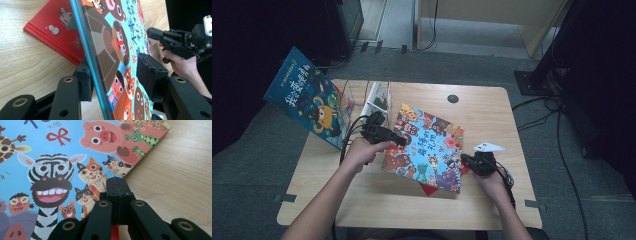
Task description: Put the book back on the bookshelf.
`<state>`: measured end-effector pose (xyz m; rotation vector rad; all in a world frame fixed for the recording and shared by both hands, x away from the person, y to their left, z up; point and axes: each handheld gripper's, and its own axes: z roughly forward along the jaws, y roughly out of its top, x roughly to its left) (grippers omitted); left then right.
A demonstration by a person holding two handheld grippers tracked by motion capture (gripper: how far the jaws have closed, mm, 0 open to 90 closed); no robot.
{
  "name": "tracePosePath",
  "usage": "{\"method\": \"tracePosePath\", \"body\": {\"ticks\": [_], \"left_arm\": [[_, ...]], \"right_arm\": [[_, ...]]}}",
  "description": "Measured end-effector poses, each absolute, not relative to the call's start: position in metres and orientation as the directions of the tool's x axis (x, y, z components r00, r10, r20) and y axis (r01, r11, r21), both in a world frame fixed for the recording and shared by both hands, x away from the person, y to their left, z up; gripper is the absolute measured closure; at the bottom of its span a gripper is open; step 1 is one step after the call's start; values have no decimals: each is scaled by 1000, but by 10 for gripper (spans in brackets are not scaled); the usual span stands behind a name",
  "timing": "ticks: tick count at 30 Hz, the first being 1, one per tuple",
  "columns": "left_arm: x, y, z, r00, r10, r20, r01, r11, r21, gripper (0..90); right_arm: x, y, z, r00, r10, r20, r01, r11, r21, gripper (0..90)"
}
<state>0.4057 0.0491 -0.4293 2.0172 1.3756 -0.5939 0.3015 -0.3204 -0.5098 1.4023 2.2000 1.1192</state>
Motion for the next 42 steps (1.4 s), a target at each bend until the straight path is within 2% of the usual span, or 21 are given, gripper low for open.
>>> {"method": "tracePosePath", "body": {"ticks": [5,7,8,11,16,21,24,30,32,35,42], "left_arm": [[405,46,-423,354,652,-671,935,-272,229,502],[405,42,-423,353,619,-702,932,-294,210,528],[405,40,-422,353,621,-700,933,-291,212,512],[405,39,-413,370,577,-728,925,-302,231,594],[406,40,-400,439,615,-655,894,-369,253,657],[413,43,-397,418,609,-674,901,-372,223,709],[420,42,-392,406,603,-687,902,-387,193,735],[427,32,-361,426,612,-666,885,-433,169,786],[427,29,-353,442,632,-637,877,-452,160,794],[424,25,-340,477,647,-595,858,-490,156,794],[420,30,-323,510,662,-549,845,-506,173,818]], "right_arm": [[301,-318,-510,-476,865,156,632,213,745,900],[300,-314,-510,-501,852,153,621,230,749,900],[299,-311,-511,-522,836,168,618,234,751,900],[295,-297,-512,-574,812,105,565,300,769,900],[295,-293,-513,-590,800,110,557,305,772,900],[295,-293,-513,-595,797,108,555,310,772,897],[296,-294,-512,-616,781,103,548,330,768,811],[291,-290,-509,-649,759,52,511,383,770,721],[289,-288,-508,-663,748,29,491,405,772,693],[288,-287,-509,-669,743,9,471,415,779,599],[291,-287,-512,-676,737,0,464,425,777,526]]}}
